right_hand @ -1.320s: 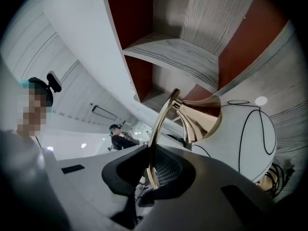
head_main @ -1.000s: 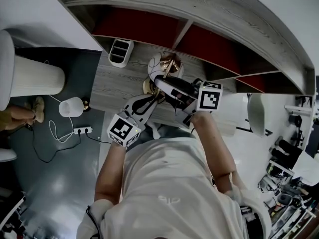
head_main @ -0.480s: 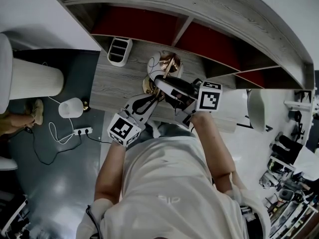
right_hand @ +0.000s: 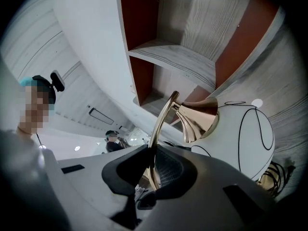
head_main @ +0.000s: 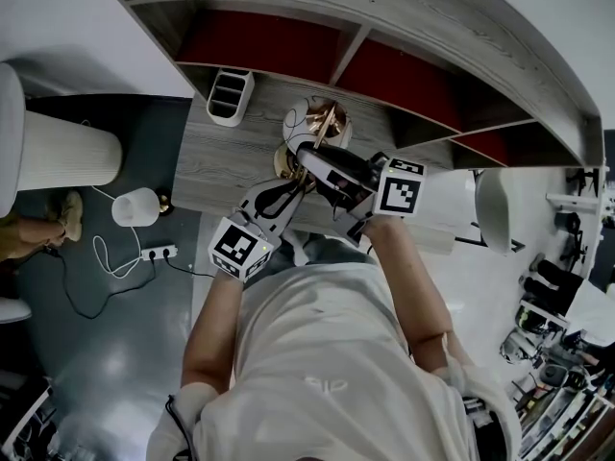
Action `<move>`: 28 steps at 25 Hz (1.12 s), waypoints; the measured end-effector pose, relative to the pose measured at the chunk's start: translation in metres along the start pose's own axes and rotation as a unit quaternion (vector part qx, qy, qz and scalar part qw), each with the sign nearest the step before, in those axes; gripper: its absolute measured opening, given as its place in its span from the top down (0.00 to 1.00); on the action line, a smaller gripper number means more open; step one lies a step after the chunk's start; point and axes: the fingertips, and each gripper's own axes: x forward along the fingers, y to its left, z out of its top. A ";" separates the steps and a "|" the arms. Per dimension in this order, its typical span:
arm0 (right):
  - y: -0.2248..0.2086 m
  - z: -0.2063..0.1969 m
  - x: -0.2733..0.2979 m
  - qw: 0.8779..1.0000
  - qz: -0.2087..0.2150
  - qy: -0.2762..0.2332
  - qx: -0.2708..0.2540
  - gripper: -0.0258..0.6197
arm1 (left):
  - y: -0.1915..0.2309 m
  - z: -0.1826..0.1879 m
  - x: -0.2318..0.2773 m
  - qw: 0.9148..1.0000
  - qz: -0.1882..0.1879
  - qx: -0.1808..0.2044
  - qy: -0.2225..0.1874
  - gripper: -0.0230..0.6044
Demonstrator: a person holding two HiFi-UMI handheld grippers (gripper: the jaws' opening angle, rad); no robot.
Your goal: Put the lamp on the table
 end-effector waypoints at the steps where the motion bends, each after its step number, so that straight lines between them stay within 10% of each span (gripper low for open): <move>1: -0.001 0.001 0.000 1.000 -0.002 -0.002 -0.002 0.87 | 0.001 0.000 0.000 1.000 0.001 0.001 0.002 0.88; 12: 0.001 0.001 -0.028 1.000 -0.025 -0.012 -0.015 0.69 | 0.004 0.017 -0.023 0.999 0.024 -0.008 -0.021 0.83; 28: 0.049 0.031 -0.095 0.978 -0.092 -0.076 -0.171 0.91 | 0.024 0.082 -0.080 0.987 0.151 -0.003 -0.061 0.93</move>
